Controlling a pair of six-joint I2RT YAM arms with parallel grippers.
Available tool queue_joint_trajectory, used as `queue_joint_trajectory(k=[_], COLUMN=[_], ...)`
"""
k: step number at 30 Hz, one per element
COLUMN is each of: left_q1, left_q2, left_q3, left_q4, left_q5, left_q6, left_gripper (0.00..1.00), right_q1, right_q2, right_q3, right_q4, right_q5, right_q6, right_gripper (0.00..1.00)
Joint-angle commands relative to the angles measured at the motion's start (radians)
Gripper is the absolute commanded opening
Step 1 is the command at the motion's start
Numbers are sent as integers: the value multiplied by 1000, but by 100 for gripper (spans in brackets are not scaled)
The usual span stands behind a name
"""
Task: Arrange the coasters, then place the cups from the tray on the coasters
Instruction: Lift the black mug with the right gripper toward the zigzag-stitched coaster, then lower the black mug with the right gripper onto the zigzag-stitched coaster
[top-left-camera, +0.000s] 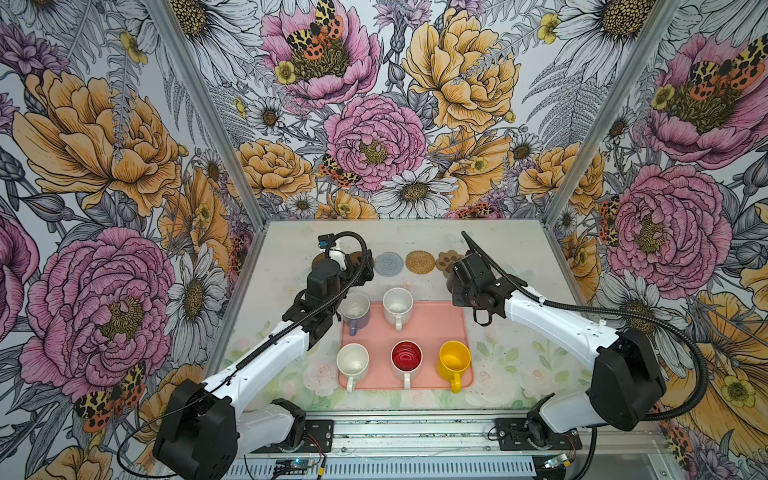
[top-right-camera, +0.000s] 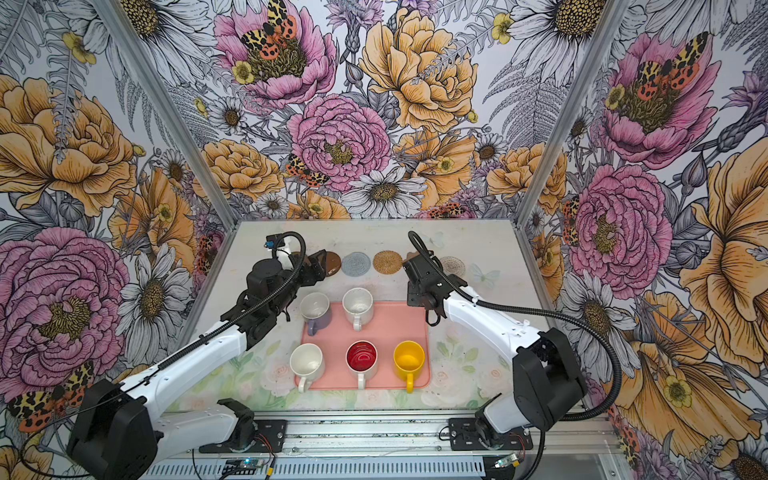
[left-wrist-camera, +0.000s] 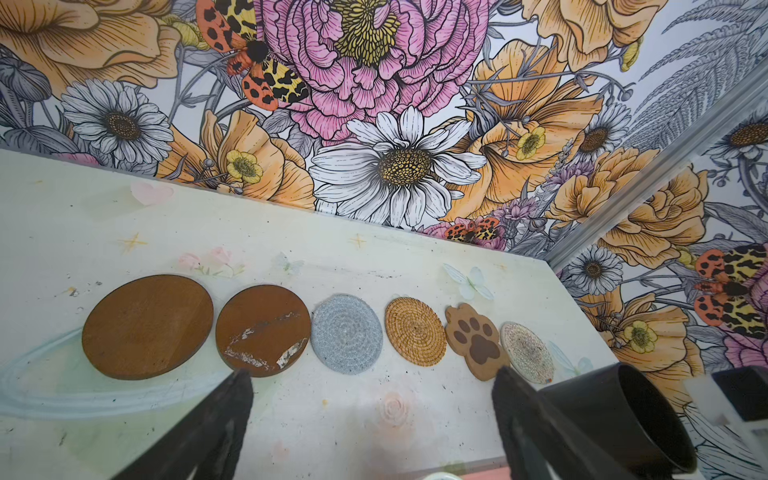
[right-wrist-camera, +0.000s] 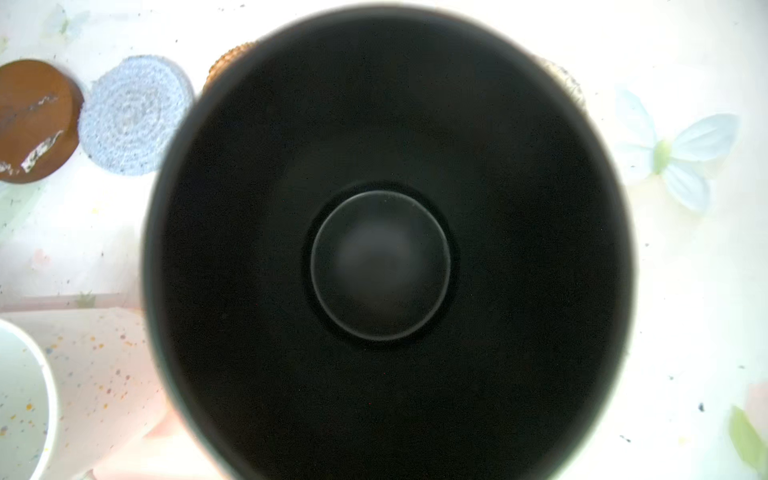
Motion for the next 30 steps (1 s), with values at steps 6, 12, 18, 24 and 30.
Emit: queue_joint_trajectory(k=[6, 12, 18, 24, 30], left_q1=[11, 12, 12, 16, 17], left_q2=[-24, -31, -41, -49, -49], left_q3=[-18, -19, -18, -19, -19], left_q4=[13, 5, -4, -15, -17], left_q5=[4, -5, -9, -9, -42], left_q6=[1, 1, 3, 8, 9], left_gripper=[91, 92, 91, 91, 91], right_q1=[-151, -267, -332, -371, -386], right_q2=[-15, 89, 241, 336, 386], right_q3=[135, 236, 369, 426, 452], right_q4=[60, 55, 19, 20, 20], right_q5=[-33, -127, -159, -171, -169], right_q6=[-126, -175, -213, -216, -229], right_gripper=[0, 0, 0, 0, 0])
